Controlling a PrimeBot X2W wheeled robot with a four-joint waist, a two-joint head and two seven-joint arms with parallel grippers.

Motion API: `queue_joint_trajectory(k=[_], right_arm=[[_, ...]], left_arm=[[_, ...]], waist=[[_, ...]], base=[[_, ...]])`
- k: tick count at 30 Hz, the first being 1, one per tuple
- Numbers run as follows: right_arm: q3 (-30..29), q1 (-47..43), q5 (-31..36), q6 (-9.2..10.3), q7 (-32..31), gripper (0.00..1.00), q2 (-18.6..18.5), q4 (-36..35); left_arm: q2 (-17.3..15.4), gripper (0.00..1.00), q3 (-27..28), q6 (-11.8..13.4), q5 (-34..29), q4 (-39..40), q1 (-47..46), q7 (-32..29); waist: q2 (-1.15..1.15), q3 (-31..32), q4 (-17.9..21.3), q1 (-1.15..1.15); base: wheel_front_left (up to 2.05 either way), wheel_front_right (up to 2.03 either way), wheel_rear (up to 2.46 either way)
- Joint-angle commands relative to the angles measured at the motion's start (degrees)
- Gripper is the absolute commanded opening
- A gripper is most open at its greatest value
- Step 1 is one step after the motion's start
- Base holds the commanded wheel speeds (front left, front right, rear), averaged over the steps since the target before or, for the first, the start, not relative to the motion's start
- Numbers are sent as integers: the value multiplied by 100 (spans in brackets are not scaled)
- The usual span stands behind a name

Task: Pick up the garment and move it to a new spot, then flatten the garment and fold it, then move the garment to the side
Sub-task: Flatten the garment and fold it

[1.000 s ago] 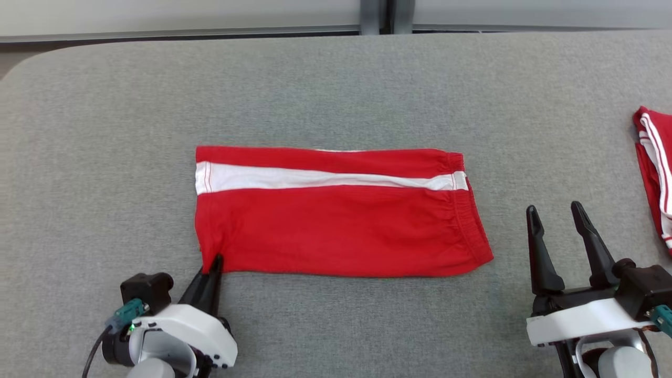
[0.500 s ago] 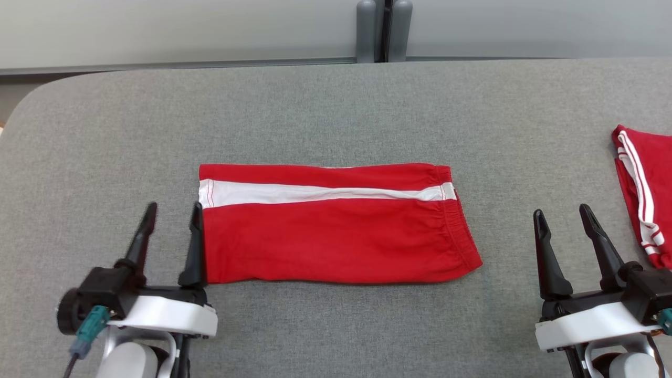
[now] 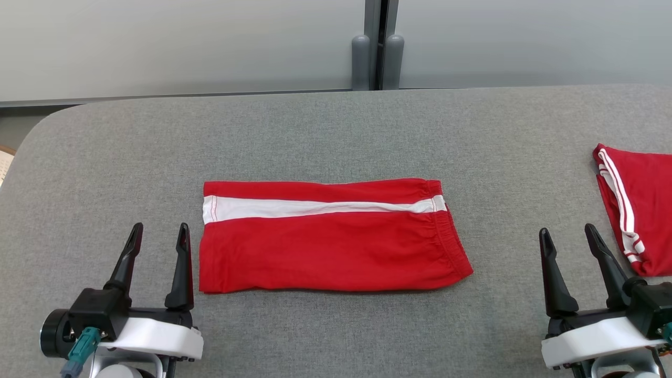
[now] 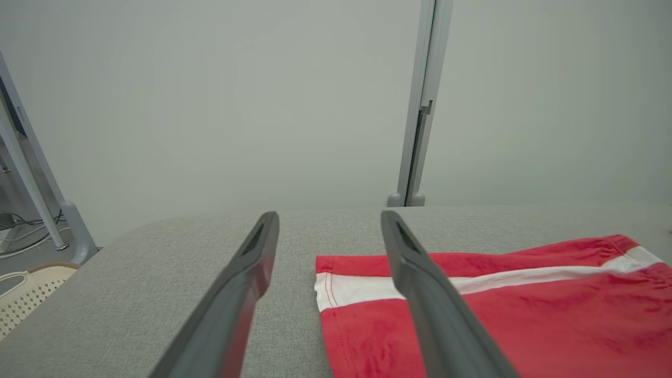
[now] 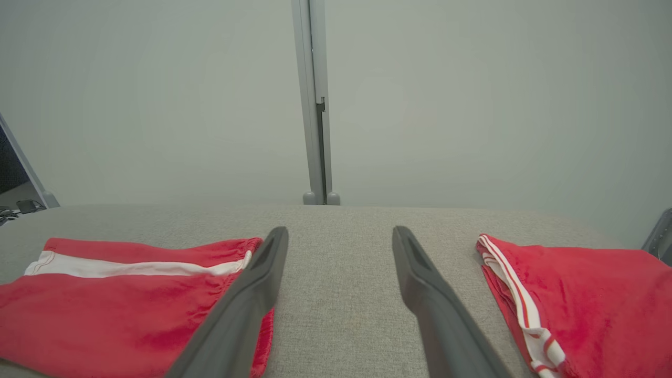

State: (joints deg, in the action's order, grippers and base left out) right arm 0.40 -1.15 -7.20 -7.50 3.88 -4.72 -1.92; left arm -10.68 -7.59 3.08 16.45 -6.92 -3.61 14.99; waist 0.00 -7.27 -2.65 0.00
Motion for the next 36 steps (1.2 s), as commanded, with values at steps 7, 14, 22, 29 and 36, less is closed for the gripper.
queue_joint_trajectory(k=[7, 14, 22, 29, 36], right_arm=[[-12, -72, -30, 3, -34, 100, 33, -7], [61, 54, 8, 3, -74, 100, -31, 144], [499, 602, -119, 3, -61, 100, -27, 742], [511, 1225, -179, 3, -21, 100, -17, 1795], [490, 1503, -372, 3, -93, 100, -59, 2597]], left_arm=[[-55, 100, -38, -29, -9, -29, 73, 23], [-54, 100, -123, -28, -52, 29, -111, 18], [163, 100, -224, -106, -73, 151, -576, 21], [376, 100, -224, -254, -198, 106, -932, 23], [508, 100, -113, -369, -340, 102, -1123, 22]], waist=[[0, 47, -15, 0], [0, -83, -180, 0], [0, -657, -686, 0], [0, -1038, -931, 0], [0, -1235, -932, 0]], base=[[0, 0, 0], [0, 0, 0], [0, 0, 0], [0, 0, 0], [0, 0, 0]])
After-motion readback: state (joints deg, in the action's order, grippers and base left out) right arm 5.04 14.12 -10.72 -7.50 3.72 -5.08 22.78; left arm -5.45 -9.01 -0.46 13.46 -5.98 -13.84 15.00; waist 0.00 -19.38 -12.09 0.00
